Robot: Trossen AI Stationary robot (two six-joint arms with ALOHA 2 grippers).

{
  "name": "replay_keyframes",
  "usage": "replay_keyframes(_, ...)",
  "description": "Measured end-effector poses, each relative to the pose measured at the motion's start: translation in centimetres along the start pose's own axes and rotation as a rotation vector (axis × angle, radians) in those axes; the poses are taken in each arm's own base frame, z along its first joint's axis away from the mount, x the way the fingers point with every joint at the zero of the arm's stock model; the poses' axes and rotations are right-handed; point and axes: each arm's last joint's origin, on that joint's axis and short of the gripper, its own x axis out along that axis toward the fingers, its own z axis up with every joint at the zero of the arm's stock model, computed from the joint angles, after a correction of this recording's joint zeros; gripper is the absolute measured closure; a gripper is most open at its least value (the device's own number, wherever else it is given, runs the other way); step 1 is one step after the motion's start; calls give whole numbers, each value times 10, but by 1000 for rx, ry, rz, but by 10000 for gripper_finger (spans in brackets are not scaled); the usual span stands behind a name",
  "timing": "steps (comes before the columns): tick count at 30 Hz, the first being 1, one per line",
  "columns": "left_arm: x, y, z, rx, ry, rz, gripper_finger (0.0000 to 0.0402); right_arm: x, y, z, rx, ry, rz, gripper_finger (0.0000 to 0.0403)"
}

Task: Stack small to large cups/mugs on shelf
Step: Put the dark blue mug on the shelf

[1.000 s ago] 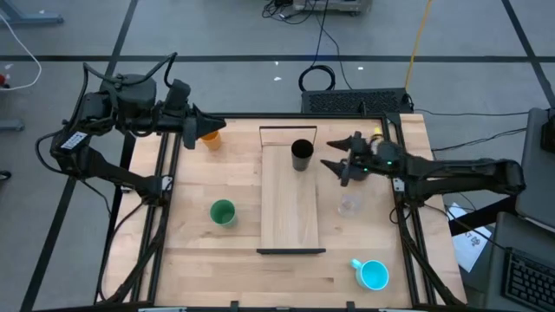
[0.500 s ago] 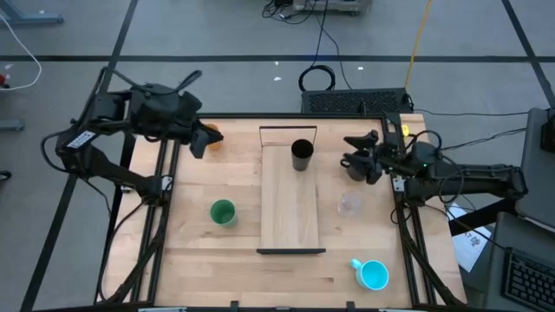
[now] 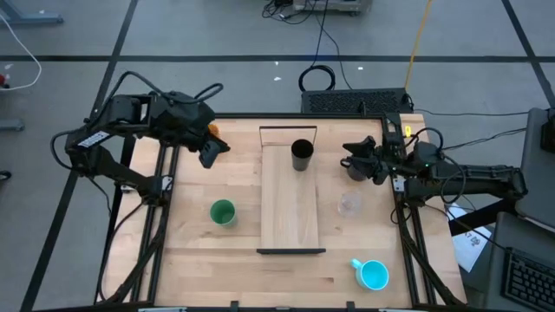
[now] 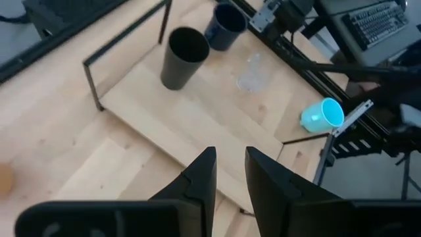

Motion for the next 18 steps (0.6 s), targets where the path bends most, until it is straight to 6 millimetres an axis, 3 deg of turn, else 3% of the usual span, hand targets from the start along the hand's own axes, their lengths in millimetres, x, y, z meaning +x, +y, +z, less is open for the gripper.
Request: replay_keyframes(18, 18, -35, -12, 42, 42, -86, 320, -1, 1, -5, 81, 104, 68, 71)
